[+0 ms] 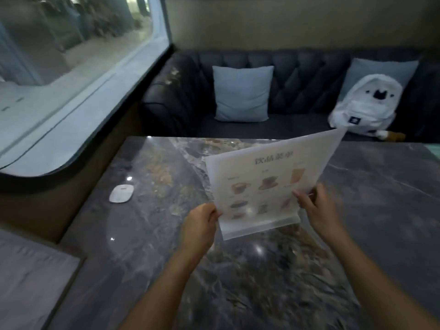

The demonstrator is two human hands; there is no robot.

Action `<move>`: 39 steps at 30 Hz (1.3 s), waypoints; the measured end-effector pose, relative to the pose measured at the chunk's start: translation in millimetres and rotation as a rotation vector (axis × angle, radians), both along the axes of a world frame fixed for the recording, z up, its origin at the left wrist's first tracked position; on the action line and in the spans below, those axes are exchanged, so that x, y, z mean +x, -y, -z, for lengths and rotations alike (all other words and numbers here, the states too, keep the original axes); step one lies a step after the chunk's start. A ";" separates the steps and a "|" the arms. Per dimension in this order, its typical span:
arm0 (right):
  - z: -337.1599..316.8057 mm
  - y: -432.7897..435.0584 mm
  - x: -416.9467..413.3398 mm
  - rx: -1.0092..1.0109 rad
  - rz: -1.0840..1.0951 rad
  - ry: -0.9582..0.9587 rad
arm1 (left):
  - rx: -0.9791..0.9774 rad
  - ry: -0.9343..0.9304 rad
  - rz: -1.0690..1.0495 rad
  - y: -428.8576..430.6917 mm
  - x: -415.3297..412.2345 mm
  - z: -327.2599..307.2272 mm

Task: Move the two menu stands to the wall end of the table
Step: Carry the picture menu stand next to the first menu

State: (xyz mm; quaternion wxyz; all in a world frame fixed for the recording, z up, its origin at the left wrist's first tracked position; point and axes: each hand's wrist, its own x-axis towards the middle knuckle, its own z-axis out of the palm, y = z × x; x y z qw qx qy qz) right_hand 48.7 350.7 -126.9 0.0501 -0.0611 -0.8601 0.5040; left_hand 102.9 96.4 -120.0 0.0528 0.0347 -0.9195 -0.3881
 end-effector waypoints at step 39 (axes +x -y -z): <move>28.3 402.6 -97.9 -0.188 -0.683 0.003 | 0.147 -0.059 -0.769 286.8 75.4 -32.8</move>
